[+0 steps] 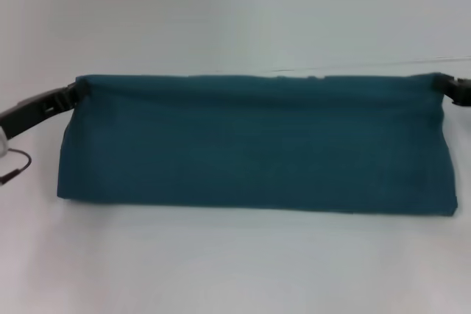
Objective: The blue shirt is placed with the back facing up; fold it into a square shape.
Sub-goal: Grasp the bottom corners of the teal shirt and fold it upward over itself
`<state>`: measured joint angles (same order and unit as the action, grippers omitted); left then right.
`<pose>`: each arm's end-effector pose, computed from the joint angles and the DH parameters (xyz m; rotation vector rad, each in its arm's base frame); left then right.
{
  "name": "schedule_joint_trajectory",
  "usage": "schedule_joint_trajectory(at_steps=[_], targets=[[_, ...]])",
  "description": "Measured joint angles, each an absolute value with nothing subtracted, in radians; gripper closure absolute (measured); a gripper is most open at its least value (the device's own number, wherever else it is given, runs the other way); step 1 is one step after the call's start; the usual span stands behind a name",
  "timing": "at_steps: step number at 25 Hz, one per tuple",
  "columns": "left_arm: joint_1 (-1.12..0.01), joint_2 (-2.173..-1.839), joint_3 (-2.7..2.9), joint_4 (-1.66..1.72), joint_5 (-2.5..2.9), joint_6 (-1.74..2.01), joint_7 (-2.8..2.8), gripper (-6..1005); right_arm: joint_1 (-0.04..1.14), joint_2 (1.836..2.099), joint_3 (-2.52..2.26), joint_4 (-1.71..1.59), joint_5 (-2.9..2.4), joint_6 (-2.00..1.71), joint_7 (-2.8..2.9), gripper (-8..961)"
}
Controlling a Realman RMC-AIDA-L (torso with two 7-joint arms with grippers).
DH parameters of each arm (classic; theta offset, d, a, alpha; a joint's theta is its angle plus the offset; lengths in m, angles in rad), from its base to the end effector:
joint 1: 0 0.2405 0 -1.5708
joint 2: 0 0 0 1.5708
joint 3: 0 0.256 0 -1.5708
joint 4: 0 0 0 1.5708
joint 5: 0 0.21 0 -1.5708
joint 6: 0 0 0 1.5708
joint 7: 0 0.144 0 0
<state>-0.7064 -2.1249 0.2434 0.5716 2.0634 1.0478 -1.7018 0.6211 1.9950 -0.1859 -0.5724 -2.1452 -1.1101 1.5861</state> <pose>-0.2837 0.4149 0.0266 -1.9441 -1.2067 -0.8293 0.3398 0.3943 0.0866 -1.9355 1.0700 0.6364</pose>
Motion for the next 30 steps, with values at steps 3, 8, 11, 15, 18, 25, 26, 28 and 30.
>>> schedule_joint_trajectory(at_steps=[3, 8, 11, 15, 18, 25, 26, 28, 30], targets=[[-0.735, -2.131, 0.252, 0.564, 2.062, 0.970, -1.698, 916, 0.657, 2.002, -0.214, -0.568, -2.145, -1.026, 1.585, 914], [-0.762, -2.139, 0.288, 0.563, 2.036, 0.877, -1.691, 912, 0.704, 2.012, -0.270, -0.562, -2.144, -0.914, 1.585, 915], [-0.766, -2.145, 0.327, 0.562, 1.998, 0.831, -1.681, 910, 0.722, 2.016, -0.298, -0.556, -2.144, -0.859, 1.584, 915], [-0.772, -2.149, 0.376, 0.546, 1.951, 0.780, -1.654, 907, 0.733, 2.020, -0.325, -0.546, -2.124, -0.820, 1.570, 915], [-0.775, -2.149, 0.394, 0.541, 1.932, 0.756, -1.646, 905, 0.732, 2.020, -0.334, -0.543, -2.104, -0.813, 1.560, 915], [-0.780, -2.149, 0.397, 0.540, 1.928, 0.743, -1.645, 900, 0.731, 2.020, -0.347, -0.540, -2.092, -0.801, 1.557, 915], [-0.781, -2.149, 0.397, 0.540, 1.928, 0.740, -1.644, 899, 0.732, 2.020, -0.347, -0.540, -2.092, -0.798, 1.556, 915], [-0.782, -2.149, 0.397, 0.540, 1.927, 0.736, -1.641, 898, 0.733, 2.020, -0.347, -0.540, -2.092, -0.794, 1.551, 915], [-0.784, -2.149, 0.397, 0.539, 1.920, 0.734, -1.631, 896, 0.735, 2.020, -0.347, -0.538, -2.092, -0.790, 1.547, 915]])
